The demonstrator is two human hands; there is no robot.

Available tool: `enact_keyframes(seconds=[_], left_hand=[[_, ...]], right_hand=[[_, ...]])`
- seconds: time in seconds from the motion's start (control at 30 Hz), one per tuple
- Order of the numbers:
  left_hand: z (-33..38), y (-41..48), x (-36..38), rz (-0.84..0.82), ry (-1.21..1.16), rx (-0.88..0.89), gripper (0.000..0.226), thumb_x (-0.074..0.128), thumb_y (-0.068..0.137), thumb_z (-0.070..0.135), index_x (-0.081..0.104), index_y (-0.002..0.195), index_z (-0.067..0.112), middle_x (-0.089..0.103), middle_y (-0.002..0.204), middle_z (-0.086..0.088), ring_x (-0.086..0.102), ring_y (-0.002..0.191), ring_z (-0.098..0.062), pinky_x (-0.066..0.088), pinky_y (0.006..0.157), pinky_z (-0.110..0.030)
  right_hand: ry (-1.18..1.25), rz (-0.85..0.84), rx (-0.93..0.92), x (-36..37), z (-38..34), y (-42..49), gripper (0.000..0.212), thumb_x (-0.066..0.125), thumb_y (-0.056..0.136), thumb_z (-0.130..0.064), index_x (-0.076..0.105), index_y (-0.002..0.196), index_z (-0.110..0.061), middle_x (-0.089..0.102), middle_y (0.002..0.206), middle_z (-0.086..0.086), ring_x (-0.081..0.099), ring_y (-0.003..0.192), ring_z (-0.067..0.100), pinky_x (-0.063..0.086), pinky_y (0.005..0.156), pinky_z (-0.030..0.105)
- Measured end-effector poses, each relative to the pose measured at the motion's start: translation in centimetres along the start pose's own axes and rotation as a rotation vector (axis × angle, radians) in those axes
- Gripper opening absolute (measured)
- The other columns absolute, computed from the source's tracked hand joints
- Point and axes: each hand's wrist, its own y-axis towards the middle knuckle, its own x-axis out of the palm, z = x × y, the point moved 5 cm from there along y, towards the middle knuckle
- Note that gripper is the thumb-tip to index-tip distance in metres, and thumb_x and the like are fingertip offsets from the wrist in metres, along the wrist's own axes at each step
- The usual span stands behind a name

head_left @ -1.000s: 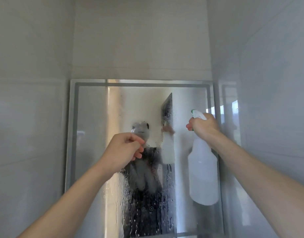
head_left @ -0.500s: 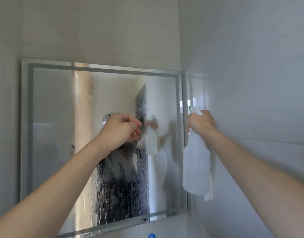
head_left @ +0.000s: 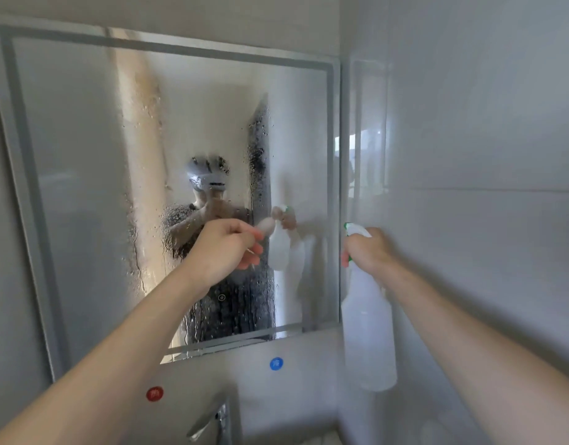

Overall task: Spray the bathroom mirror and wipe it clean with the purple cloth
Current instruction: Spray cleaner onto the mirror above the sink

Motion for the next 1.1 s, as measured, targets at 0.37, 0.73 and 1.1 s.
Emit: enact_keyframes(seconds=[0.37,0.73,1.1], left_hand=[[-5.1,-1.6,2.5,-0.03,-0.001,-0.121,0.023,0.048,0.09,-0.001,0.07,0.095,0.004,0.074,0.087,-0.014,0.068,0.072,-0.022,0.053,0.074,-0.037],[-13.0,-6.5,4.2,-0.071,0.01,-0.291,0.023,0.048,0.09,-0.003,0.069,0.093,0.004,0.071,0.08,-0.011,0.065,0.068,-0.021,0.048,0.066,-0.029],[-15.4,-7.6,-1.1,0.001,0.124,-0.344,0.025,0.049,0.088,-0.004,0.069,0.088,0.011,0.074,0.087,-0.014,0.067,0.069,-0.02,0.05,0.067,-0.03]], right_hand=[[0.039,0.006,0.044,3.6,6.9,-1.8,0.02,0.053,0.08,-0.014,0.069,0.075,-0.003,0.068,0.069,0.005,0.065,0.068,0.026,0.056,0.068,0.034],[-0.123,-0.189,0.188,9.0,13.8,-6.5,0.027,0.052,0.076,-0.01,0.066,0.054,-0.002,0.057,0.05,0.003,0.058,0.057,0.024,0.043,0.056,0.027],[-0.01,-0.287,-0.009,14.5,8.2,-8.4,0.019,0.053,0.085,-0.012,0.057,0.066,-0.013,0.053,0.063,-0.001,0.048,0.059,0.02,0.038,0.056,0.027]])
